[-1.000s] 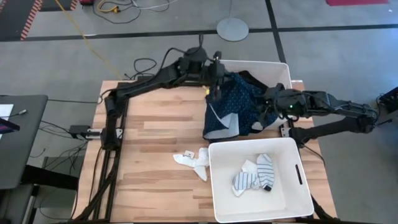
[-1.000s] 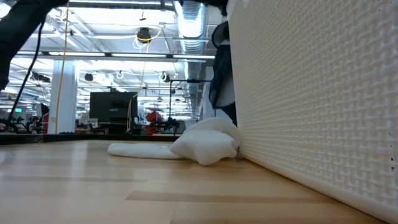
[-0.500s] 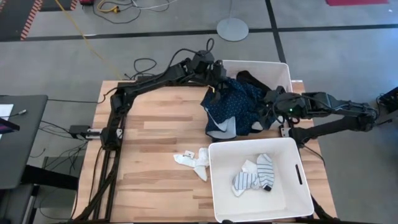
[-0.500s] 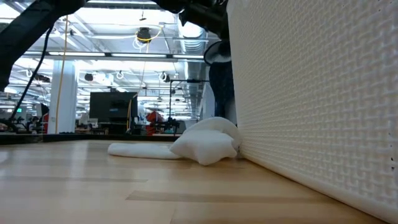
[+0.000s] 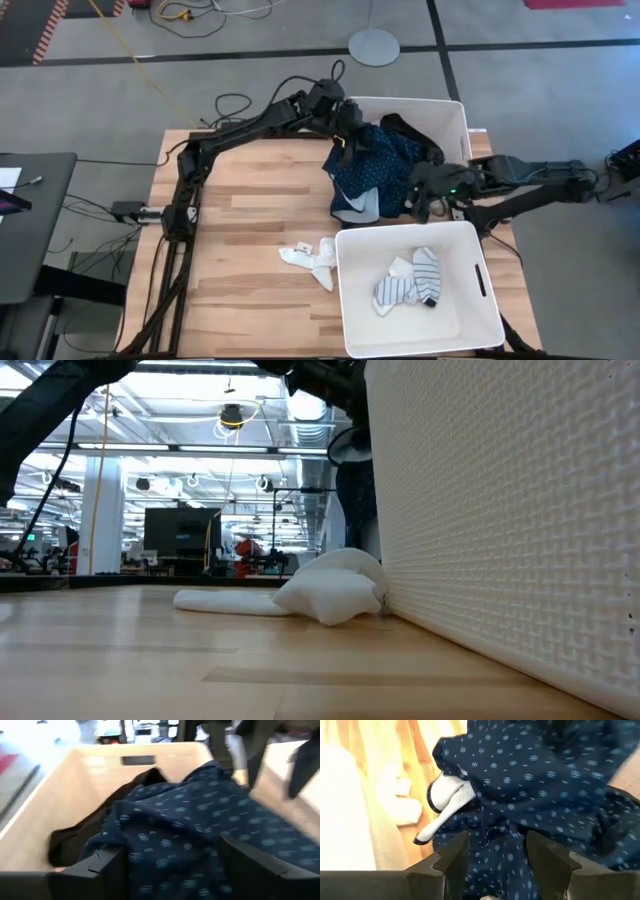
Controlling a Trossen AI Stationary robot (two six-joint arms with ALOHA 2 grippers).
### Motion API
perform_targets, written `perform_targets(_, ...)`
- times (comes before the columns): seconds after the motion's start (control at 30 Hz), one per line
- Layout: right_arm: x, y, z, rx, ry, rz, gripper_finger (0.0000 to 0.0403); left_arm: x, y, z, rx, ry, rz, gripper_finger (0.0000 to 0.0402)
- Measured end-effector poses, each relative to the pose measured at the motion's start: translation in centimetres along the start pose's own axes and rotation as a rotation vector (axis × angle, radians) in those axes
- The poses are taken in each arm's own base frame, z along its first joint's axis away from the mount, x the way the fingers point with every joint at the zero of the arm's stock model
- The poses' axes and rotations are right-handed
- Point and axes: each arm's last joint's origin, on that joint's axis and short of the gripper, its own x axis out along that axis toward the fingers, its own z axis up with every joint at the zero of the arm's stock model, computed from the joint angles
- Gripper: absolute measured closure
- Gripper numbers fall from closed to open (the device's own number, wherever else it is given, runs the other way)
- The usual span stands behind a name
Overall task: Sort clothes
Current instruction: Put the blue polo shirt into the top white laundry bin
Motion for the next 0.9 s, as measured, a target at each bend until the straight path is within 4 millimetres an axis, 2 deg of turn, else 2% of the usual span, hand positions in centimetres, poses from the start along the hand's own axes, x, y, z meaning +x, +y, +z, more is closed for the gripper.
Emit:
perform_targets(0.27,4.0,0.8,1.0,-0.102,0.074,-0.115,0.0192,-0.9,-0.9,0.8,-0.016,0.025,-0.091,0.0125)
perform_targets(0.37,4.9,0.6,1.3,-0.097,0.091,-0.152,0.0215,-1.1,-1.0,0.7,-0.018,0.049,-0.098,0.0125)
perform_targets(0.43,5.3,0.4,1.3,-0.094,0.103,-0.162,0.0248,-1.4,-1.1,0.7,-0.021,0.067,-0.104,0.0125)
perform_targets(0.6,5.2,0.4,1.3,-0.107,0.100,-0.148,0.0375,-1.9,-1.4,0.5,-0.026,0.110,-0.112,0.0125)
perform_targets(0.63,5.0,0.4,1.3,-0.114,0.094,-0.141,0.0387,-2.0,-1.4,0.4,-0.026,0.119,-0.113,0.0125)
perform_targets(0.9,2.4,-0.3,1.8,-0.050,-0.055,-0.120,0.0399,-4.4,-2.3,1.4,-0.004,0.141,-0.122,0.0125)
